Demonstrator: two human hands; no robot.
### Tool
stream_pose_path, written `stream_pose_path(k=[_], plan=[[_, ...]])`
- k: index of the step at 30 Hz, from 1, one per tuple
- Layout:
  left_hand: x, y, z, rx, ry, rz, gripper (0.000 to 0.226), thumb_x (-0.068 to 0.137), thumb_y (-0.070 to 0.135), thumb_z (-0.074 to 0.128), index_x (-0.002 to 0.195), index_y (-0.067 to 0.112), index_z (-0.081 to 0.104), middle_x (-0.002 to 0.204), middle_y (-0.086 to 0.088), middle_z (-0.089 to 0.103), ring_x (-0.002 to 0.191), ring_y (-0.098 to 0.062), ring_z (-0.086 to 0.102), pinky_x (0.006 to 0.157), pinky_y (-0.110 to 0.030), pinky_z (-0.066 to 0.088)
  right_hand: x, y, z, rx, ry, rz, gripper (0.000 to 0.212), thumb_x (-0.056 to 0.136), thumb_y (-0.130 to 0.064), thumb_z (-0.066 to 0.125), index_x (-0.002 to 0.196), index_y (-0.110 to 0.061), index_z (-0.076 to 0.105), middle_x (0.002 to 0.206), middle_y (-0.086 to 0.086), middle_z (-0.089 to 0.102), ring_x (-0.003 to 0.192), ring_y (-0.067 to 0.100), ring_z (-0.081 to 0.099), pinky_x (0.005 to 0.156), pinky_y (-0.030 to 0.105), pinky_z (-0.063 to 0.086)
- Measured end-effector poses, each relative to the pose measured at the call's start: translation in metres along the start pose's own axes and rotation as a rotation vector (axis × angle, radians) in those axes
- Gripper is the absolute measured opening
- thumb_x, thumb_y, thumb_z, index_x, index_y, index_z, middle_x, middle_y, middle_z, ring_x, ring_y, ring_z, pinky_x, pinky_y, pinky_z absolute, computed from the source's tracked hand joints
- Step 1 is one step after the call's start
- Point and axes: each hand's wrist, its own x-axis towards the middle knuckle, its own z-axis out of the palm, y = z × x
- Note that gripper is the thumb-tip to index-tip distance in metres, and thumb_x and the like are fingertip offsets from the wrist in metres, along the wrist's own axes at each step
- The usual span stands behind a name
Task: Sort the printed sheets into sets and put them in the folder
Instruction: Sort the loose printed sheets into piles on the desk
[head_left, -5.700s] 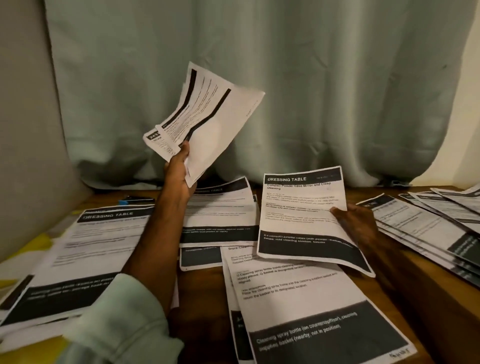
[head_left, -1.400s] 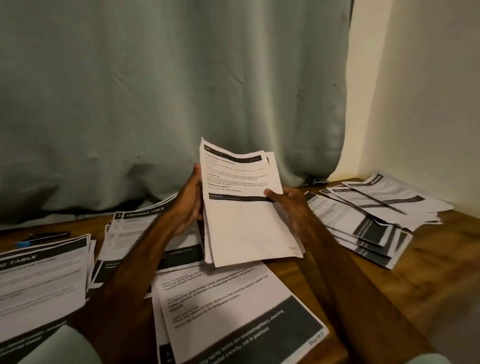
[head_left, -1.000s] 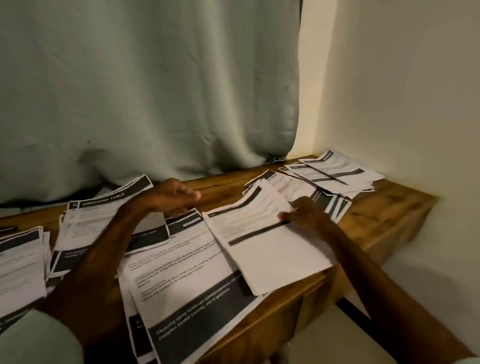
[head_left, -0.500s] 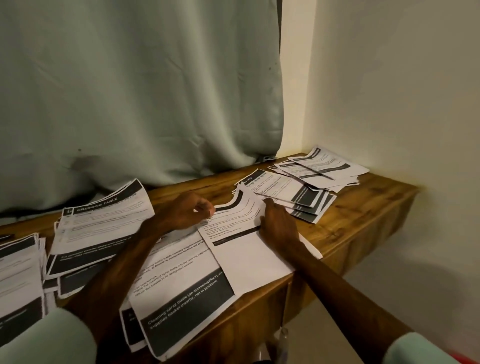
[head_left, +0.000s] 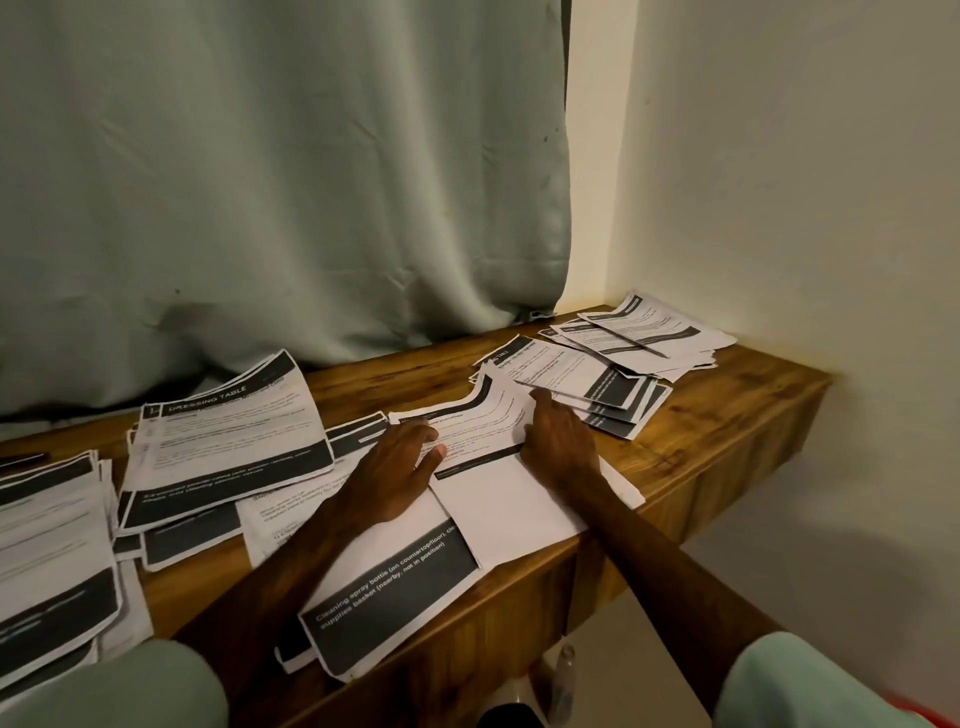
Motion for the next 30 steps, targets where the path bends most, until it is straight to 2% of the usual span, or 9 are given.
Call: stream_pose_path(k=[10, 15, 19, 23, 30], plan=[[0.001, -0.001, 0.005, 0.051, 0.048, 0.036, 0.046, 0.107, 0.041, 0.042, 0.143, 0.014, 0.051, 0.15, -0.004, 0.049, 0.14, -0.019, 0.042, 0.111, -0.031, 0.036, 0.006, 0.005, 0.009, 0.01, -0.003, -0.034, 0.079, 0.09, -0.025, 0.073, 0.154, -0.014, 0.027, 0.148, 0.011, 0.05, 0.129, 0.032, 0.055, 0.096, 0.042, 0.053], [-0.002, 0.0, 0.004, 0.035, 0.067, 0.015, 0.052, 0.104, 0.048, 0.039, 0.14, 0.013, 0.054, 0.148, -0.005, 0.051, 0.139, -0.02, 0.044, 0.109, -0.03, 0.037, 0.013, 0.005, 0.013, 0.009, -0.006, -0.077, 0.076, 0.09, -0.026, 0.073, 0.151, -0.014, 0.031, 0.146, 0.011, 0.053, 0.129, 0.031, 0.056, 0.098, 0.043, 0.053], [-0.003, -0.001, 0.002, 0.023, 0.071, 0.015, 0.048, 0.105, 0.043, 0.04, 0.137, 0.011, 0.056, 0.145, -0.007, 0.052, 0.137, -0.021, 0.044, 0.109, -0.031, 0.036, 0.016, 0.005, 0.015, 0.023, 0.022, -0.078, 0.071, 0.09, -0.024, 0.072, 0.15, -0.015, 0.034, 0.141, 0.011, 0.057, 0.125, 0.03, 0.058, 0.096, 0.044, 0.055], [-0.004, 0.003, -0.002, 0.016, 0.084, -0.002, 0.059, 0.1, 0.05, 0.031, 0.135, 0.01, 0.057, 0.144, -0.008, 0.052, 0.138, -0.022, 0.043, 0.112, -0.038, 0.039, 0.015, 0.003, 0.011, 0.034, 0.017, -0.062, 0.069, 0.091, -0.02, 0.071, 0.148, -0.015, 0.035, 0.139, 0.012, 0.058, 0.122, 0.031, 0.06, 0.092, 0.043, 0.056], [-0.012, 0.015, -0.014, 0.065, 0.09, -0.019, 0.058, 0.102, 0.048, 0.03, 0.133, 0.01, 0.06, 0.145, -0.009, 0.053, 0.14, -0.024, 0.041, 0.113, -0.046, 0.04, 0.009, -0.003, 0.006, 0.036, 0.001, -0.036, 0.066, 0.092, -0.021, 0.069, 0.149, -0.014, 0.035, 0.139, 0.013, 0.059, 0.123, 0.032, 0.06, 0.091, 0.044, 0.056]])
